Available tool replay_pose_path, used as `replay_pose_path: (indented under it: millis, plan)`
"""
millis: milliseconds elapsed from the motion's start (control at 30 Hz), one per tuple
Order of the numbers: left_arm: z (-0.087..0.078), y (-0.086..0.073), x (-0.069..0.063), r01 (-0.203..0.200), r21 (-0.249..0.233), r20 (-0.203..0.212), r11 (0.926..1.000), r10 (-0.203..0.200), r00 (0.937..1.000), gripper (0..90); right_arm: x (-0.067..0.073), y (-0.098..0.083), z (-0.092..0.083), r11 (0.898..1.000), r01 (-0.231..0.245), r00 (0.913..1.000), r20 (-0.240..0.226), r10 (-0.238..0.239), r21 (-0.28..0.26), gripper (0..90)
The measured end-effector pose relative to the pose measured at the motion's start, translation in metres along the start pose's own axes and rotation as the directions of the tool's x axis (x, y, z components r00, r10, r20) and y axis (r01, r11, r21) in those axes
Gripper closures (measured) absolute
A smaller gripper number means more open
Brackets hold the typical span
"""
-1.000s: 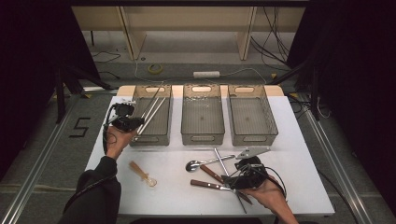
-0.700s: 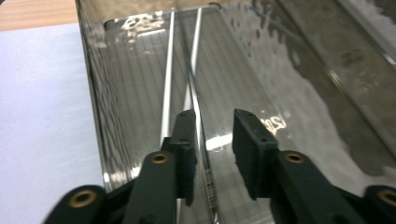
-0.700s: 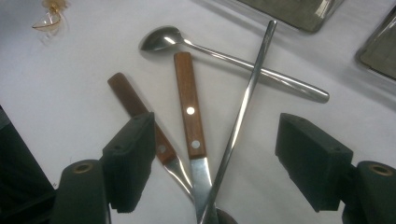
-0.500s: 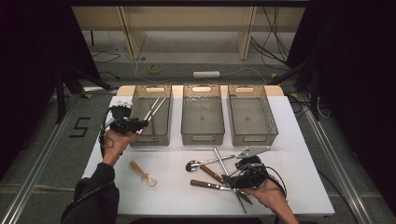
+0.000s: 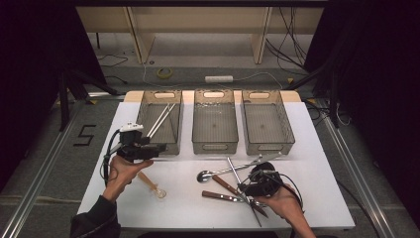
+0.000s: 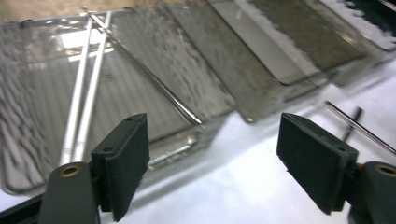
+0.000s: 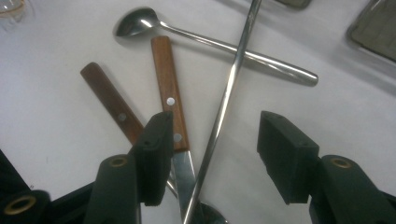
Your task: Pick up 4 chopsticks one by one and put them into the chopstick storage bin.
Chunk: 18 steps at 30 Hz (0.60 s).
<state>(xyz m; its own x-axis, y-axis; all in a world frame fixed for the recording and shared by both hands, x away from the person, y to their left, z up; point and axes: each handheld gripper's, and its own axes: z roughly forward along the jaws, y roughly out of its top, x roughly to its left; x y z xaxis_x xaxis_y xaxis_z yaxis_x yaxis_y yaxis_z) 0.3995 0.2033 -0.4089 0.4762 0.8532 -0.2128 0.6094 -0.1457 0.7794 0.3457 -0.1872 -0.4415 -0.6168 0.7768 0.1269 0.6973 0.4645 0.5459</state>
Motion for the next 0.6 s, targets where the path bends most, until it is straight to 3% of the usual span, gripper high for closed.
replay_pose_path:
  millis: [233,300,600]
  plan:
    - [-0.009,-0.017,-0.013,-0.012,-0.051,0.060,0.9986,0.015,0.9981,21.4,-0.001,0.003,0.006,0.999,0.000,1.0000,0.003,0.000,0.050,55.9]
    - [-0.012,-0.020,-0.017,-0.035,-0.054,0.061,0.9979,0.038,0.9974,20.8,-0.001,0.004,0.008,0.998,0.007,1.0000,0.004,-0.007,0.067,58.1]
    - [-0.018,-0.040,-0.024,-0.050,-0.087,0.091,0.9949,0.058,0.9941,19.2,-0.001,0.008,0.017,0.992,0.015,0.9999,0.000,-0.015,0.123,67.2]
